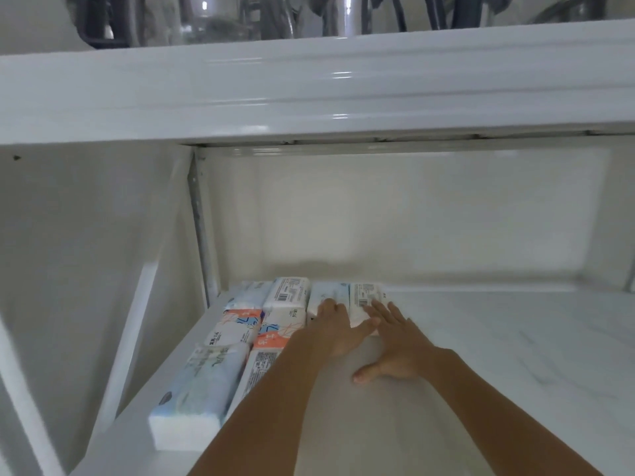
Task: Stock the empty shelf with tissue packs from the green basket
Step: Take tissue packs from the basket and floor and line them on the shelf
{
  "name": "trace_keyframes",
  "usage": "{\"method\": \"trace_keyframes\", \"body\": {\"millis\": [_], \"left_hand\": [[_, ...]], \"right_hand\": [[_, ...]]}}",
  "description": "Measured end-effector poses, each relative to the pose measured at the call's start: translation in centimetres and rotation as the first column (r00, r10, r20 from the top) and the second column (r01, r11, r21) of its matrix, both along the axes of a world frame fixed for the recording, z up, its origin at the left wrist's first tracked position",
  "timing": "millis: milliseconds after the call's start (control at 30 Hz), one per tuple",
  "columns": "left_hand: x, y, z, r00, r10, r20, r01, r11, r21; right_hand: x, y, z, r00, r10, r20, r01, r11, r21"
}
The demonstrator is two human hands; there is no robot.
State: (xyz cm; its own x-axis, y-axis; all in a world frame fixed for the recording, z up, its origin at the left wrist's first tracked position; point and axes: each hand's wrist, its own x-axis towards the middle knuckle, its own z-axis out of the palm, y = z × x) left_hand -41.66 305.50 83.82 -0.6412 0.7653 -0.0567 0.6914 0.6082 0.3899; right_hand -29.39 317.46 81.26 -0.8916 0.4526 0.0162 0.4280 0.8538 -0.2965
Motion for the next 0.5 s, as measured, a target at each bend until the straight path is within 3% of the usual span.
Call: {"method": "trace_keyframes", "body": {"millis": [100,267,500], "left_hand": [[-0.2,-0.9,-0.1,0.998,-0.051,0.043,0.046,0.992,0.122],[2.9,-4.1,0.7,0.97,-0.191,-0.147,0.228,0.928,0.295],[10.4,-11.9,0.1,0.935,-0.191,-0.299,0.309,0.854,0.42]], "right_hand": [[1.0,-1.0,-0.2,0.997,-0.041,-0.069,0.043,0.999,0.025],[3.5,-6.0,-0.7,0.966,-0.234,-0.108,0.243,0.967,0.073],[8.2,-15.8,-1.7,0.962,-0.134,-0.239,0.192,0.952,0.238]]}}
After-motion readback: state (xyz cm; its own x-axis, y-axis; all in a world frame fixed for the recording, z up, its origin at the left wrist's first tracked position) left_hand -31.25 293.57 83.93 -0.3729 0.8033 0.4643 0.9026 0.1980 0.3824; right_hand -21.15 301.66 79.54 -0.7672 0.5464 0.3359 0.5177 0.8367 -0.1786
